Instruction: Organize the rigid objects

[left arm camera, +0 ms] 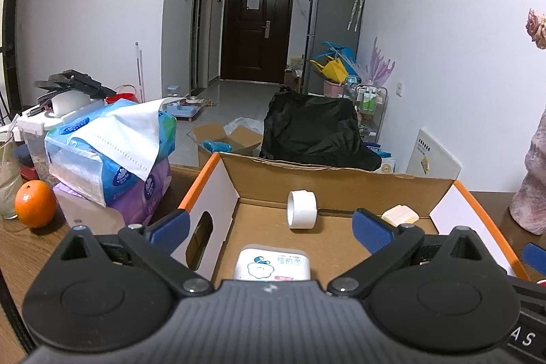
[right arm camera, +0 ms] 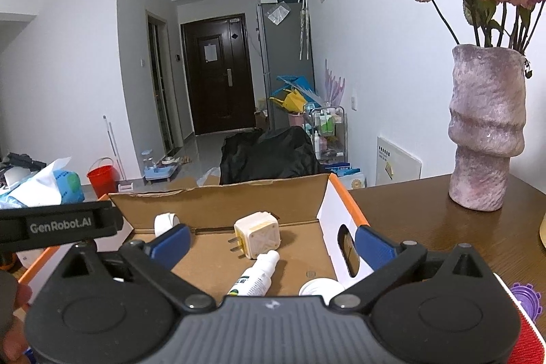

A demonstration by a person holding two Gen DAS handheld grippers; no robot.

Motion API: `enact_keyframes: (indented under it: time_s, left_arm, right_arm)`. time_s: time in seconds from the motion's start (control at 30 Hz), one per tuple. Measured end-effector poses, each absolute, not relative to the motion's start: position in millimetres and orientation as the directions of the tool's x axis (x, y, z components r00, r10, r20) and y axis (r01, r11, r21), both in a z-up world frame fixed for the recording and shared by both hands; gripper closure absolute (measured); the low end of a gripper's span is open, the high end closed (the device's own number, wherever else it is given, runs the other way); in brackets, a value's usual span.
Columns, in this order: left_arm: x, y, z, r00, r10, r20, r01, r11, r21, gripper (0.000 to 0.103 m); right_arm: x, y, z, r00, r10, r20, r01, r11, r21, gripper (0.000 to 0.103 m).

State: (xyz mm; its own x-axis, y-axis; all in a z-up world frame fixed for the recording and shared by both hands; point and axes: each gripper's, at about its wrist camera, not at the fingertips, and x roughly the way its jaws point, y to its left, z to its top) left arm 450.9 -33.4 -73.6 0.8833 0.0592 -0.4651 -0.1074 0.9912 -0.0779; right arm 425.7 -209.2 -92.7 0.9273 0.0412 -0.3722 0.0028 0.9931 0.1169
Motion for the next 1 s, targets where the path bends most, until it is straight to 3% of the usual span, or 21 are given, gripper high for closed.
enact_keyframes:
  time_s: [0.47,1.0]
  left_arm:
    - [429,-28,-71,0.888,0.058,-0.457,-0.089,0.995,-0.048,0.0]
    - [390,-23,-74,0.892,0.044,-0.45,-0.055,0.998,-0.012,0.0]
  right_arm:
    - [399,-214,-87,0.946,0.058,-0.32,-0.029,0.995,0.095,0.0]
    - [364,-219,-87,0.942,0.097,-0.321,-0.087,0.995,0.046,0.0]
